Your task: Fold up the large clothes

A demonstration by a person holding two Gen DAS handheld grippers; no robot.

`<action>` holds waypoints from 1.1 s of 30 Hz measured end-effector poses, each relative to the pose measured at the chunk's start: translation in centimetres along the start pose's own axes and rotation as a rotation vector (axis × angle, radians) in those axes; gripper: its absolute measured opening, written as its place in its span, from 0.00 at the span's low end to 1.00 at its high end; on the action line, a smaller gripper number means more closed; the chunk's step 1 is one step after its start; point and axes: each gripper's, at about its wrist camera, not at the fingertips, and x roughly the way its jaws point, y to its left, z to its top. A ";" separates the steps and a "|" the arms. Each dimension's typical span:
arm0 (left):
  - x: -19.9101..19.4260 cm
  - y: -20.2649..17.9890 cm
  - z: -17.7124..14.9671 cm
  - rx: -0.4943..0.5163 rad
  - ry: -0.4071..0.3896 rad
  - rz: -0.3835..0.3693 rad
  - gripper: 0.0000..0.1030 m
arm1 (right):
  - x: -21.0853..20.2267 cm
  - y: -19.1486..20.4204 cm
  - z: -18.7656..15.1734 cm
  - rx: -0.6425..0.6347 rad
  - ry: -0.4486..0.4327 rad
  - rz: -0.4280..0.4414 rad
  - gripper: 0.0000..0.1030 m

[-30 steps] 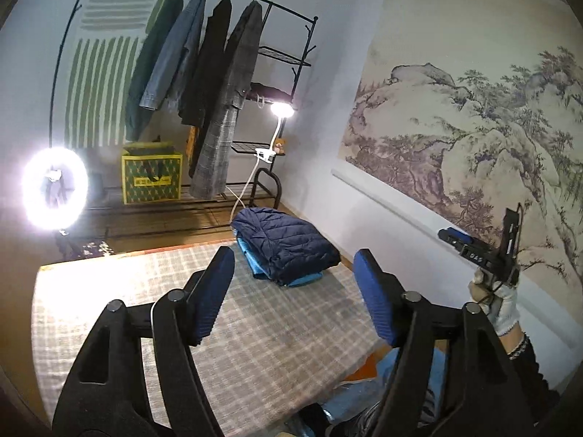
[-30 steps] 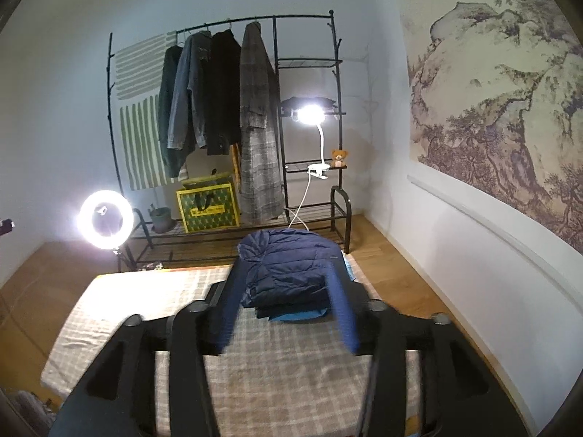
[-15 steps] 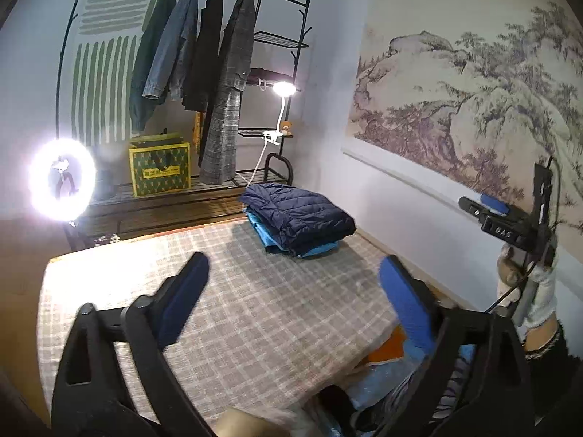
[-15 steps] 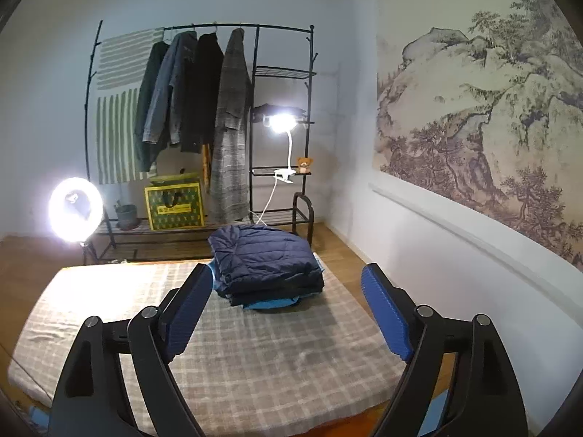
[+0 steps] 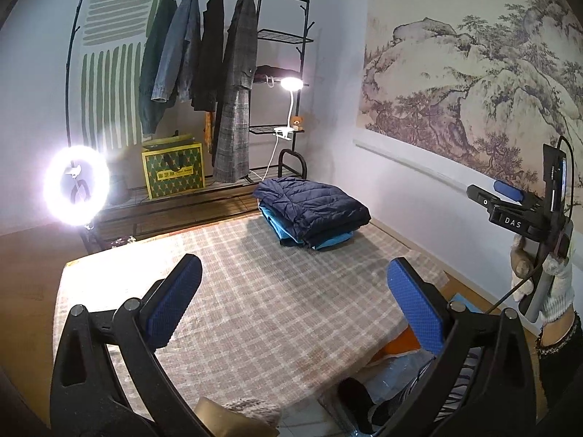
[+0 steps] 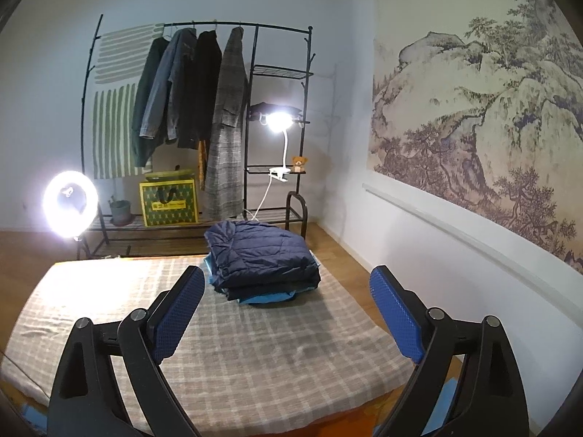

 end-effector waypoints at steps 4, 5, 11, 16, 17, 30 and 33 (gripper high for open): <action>0.0 0.1 0.0 0.007 0.002 0.009 1.00 | 0.0 0.1 0.0 0.000 -0.001 -0.004 0.90; 0.0 0.2 0.1 0.009 0.001 0.012 1.00 | 0.1 0.1 0.0 0.000 -0.003 -0.006 0.90; 0.0 0.5 0.2 0.018 -0.001 0.022 1.00 | 0.0 0.4 -0.1 -0.014 -0.011 -0.014 0.90; -0.1 1.0 0.3 0.017 -0.007 0.026 1.00 | 0.0 0.7 0.0 -0.019 -0.019 -0.021 0.90; -0.1 1.0 0.3 0.018 -0.007 0.026 1.00 | 0.0 0.6 0.0 -0.021 -0.021 -0.022 0.90; -0.1 1.9 0.3 0.017 -0.005 0.029 1.00 | -0.2 1.1 0.0 -0.035 -0.029 -0.025 0.90; -0.1 2.4 0.3 0.015 -0.007 0.031 1.00 | -0.2 1.0 0.0 -0.033 -0.029 -0.025 0.90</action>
